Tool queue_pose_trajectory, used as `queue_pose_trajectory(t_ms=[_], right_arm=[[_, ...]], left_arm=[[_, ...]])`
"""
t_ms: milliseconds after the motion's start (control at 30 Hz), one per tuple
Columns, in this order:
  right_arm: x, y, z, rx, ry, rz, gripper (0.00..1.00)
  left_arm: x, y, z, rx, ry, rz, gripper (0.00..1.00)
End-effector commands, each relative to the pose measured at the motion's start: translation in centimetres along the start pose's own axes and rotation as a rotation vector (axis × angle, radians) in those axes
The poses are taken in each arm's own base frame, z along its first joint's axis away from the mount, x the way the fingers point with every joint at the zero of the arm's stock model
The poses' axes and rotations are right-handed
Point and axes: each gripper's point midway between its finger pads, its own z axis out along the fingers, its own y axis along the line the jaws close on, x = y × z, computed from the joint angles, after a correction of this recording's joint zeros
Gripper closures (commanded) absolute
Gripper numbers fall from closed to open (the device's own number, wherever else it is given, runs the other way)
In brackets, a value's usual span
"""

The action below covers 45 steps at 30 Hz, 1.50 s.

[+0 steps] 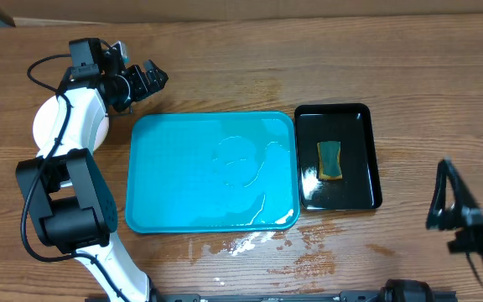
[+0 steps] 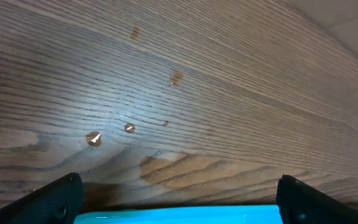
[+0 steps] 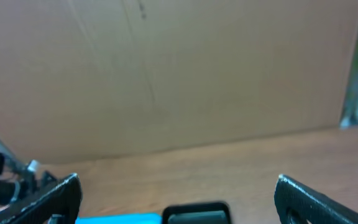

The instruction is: Clean dirty plates on tray and stack at the side

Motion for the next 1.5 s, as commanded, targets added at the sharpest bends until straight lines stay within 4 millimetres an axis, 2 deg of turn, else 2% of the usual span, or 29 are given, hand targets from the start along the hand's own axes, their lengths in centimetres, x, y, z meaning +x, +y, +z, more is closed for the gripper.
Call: queue_pose_trajectory(t_ms=[0,100,333,467,567,767,967,1133,1467], right_arm=[[2.9,-1.5,1.0,0.047,0.005,-0.048,0.0],[4.1,-1.7,1.7,0.021,-0.089,-0.055,0.0],[6.5,-0.3,2.7,-0.148,-0.374,-0.126,0.0],[8.8,-0.6,3.2,-0.177,-0.458,-0.149,0.0],[11.8,-1.6,5.3,-0.17,-0.424,-0.138,0.0],[17.5,-3.3,8.0,-0.141,-0.309,-0.109,0.0],[21.9,-4.6,9.5,-0.118,-0.209,-0.087,0.0],[25.7,-5.5,10.1,-0.088,-0.048,-0.052,0.0],[25.6,-5.4,10.1,-0.088,-0.051,-0.053,0.0]], left_arm=[[-0.8,-0.4,0.0,0.003,-0.016,-0.002,0.0],[-0.8,-0.4,0.0,0.003,-0.016,-0.002,0.0],[-0.8,-0.4,0.0,0.003,-0.016,-0.002,0.0],[-0.8,-0.4,0.0,0.003,-0.016,-0.002,0.0],[-0.8,-0.4,0.0,0.003,-0.016,-0.002,0.0],[-0.8,-0.4,0.0,0.003,-0.016,-0.002,0.0],[-0.8,-0.4,0.0,0.003,-0.016,-0.002,0.0],[-0.8,-0.4,0.0,0.003,-0.016,-0.002,0.0],[-0.8,-0.4,0.0,0.003,-0.016,-0.002,0.0]])
